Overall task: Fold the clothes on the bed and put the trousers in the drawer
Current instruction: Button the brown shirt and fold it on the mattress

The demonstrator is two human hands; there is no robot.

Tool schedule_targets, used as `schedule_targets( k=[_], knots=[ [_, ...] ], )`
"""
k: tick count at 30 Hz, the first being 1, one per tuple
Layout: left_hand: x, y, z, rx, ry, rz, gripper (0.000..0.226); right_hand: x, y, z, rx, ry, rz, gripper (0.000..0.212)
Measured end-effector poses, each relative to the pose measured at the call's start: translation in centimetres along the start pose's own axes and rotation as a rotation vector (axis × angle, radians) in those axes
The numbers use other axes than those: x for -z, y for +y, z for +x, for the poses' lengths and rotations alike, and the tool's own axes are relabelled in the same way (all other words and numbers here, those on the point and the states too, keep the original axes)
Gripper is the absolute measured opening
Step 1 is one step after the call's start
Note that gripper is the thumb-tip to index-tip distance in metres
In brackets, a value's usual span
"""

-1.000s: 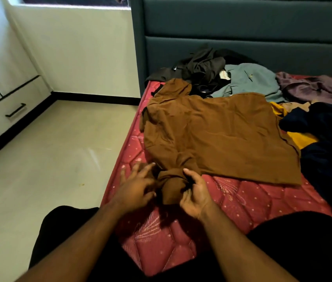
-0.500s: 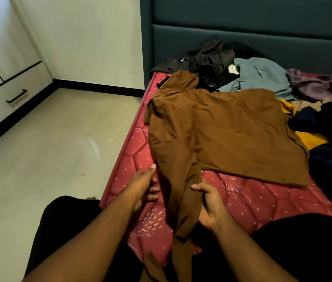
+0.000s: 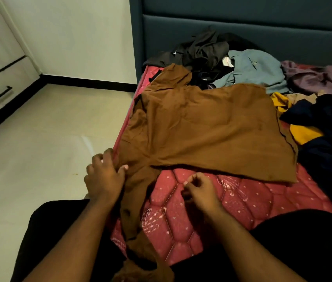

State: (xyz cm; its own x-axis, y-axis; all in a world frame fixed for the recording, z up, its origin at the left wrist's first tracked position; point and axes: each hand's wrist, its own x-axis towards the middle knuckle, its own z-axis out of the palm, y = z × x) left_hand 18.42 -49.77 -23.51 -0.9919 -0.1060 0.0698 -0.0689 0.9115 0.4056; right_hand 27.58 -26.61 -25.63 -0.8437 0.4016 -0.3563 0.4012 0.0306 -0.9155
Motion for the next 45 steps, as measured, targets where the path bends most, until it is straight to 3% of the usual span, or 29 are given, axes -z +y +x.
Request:
schedule_targets(
  k=[2, 4, 6, 8, 14, 17, 20, 27, 30, 32, 34, 36, 38, 40, 43, 45],
  knots=[
    [-0.8, 2.2, -0.3, -0.272, 0.042, 0.066, 0.052, 2.2, -0.7, 1.8, 0.29, 0.103, -0.487, 0.013],
    [-1.6, 5.2, 0.0, -0.55, -0.071, 0.07, 0.044, 5.6, -1.2, 3.2, 0.414, 0.131, -0.915, 0.016],
    [-2.6, 8.1, 0.5, -0.693, -0.283, 0.186, 0.043, 9.0, -1.8, 4.1, 0.253, 0.098, -1.271, 0.029],
    [-3.9, 10.4, 1.2, -0.729, -0.423, 0.353, 0.045, 11.6, -2.2, 4.6, 0.05, 0.111, -1.41, 0.029],
    [-7.7, 11.4, 3.3, -0.771, -0.462, 0.523, 0.063, 14.5, -3.0, 6.3, 0.001, 0.273, -1.318, 0.025],
    [-8.8, 9.2, 1.6, -0.698, -0.372, 0.419, 0.066, 16.6, -3.5, 5.8, 0.014, 0.313, -1.34, 0.025],
    [-9.5, 7.3, -1.4, -0.577, -0.295, 0.234, 0.063, 17.4, -3.0, 4.5, -0.092, 0.26, -1.389, 0.027],
    [-8.7, 6.5, -6.5, -0.491, -0.452, 0.314, 0.066, 17.2, -3.1, 3.3, -0.263, 0.161, -1.429, 0.04],
    [-7.0, 7.7, -6.4, -0.444, -0.599, 0.381, 0.072, 16.8, -3.5, 2.9, -0.311, 0.13, -1.491, 0.043],
    [-5.7, 9.4, -5.3, -0.466, -0.606, 0.467, 0.074, 16.5, -3.7, 2.9, -0.351, 0.119, -1.502, 0.045],
    [-5.3, 11.5, -4.0, -0.568, -0.52, 0.507, 0.073, 16.5, -3.5, 3.4, -0.297, 0.142, -1.425, 0.045],
    [-5.7, 13.7, -2.6, -0.638, -0.475, 0.449, 0.069, 16.2, -3.0, 4.3, -0.131, 0.157, -1.204, 0.049],
    [-6.8, 15.7, -1.2, -0.659, -0.49, 0.4, 0.067, 15.5, -2.8, 5.3, 0.07, 0.071, -1.005, 0.058],
    [-8.2, 17.4, 0.0, -0.681, -0.514, 0.364, 0.067, 15.0, -2.3, 6.9, 0.181, -0.085, -1.007, 0.066],
    [-10.7, 18.8, 1.3, -0.726, -0.536, 0.331, 0.069, 17.2, -1.1, 9.1, 0.074, -0.178, -1.084, 0.065],
    [-12.4, 19.7, 2.0, -0.736, -0.53, 0.322, 0.072, 20.7, 0.2, 11.2, 0.003, -0.067, -0.955, 0.068]
  ],
)
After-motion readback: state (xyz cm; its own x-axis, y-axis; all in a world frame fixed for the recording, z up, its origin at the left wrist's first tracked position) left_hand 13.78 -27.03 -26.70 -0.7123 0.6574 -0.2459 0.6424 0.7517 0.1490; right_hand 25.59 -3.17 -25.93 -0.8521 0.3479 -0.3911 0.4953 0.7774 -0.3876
